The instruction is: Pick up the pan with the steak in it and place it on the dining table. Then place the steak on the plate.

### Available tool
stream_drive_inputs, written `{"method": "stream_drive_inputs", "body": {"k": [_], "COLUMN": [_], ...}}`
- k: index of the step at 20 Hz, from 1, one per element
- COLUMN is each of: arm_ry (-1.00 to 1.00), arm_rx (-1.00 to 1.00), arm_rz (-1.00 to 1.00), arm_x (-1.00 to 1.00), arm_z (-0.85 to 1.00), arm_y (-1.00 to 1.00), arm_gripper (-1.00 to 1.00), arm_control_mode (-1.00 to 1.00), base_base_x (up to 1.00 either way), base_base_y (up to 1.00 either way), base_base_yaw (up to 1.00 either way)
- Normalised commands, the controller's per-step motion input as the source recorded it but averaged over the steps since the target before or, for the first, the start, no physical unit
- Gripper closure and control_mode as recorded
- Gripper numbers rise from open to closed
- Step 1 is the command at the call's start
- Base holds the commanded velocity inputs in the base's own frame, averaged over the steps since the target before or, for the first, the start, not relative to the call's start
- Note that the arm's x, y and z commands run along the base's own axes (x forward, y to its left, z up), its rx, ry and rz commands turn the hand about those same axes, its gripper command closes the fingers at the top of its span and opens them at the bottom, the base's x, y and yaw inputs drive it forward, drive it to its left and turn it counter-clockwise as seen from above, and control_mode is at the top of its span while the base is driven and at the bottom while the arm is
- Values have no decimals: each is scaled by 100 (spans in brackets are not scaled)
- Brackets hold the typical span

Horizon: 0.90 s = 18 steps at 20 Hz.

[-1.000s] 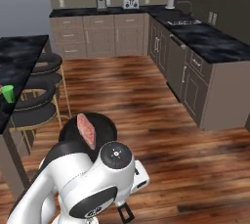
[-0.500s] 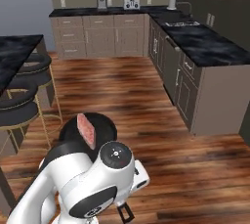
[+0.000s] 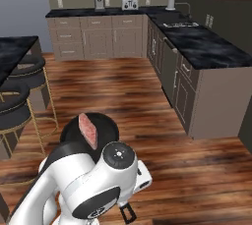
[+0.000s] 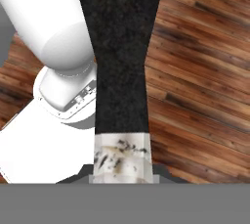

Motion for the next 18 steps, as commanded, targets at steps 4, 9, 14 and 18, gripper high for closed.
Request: {"method": "stream_drive_inputs", "body": {"k": [4,9,14,18], "arm_ry": [0,0,0,0], "arm_rx": [0,0,0,0], "arm_rz": [0,0,0,0], "arm_x": [0,0,0,0], "arm_z": [0,0,0,0], "arm_y": [0,0,0,0], "arm_gripper": [100,100,100,100], "arm_control_mode": [100,100,100,100], "base_base_x": [93,100,100,100], "base_base_y": [-27,-18,-4,2], "base_base_yaw": [0,0,0,0]}}
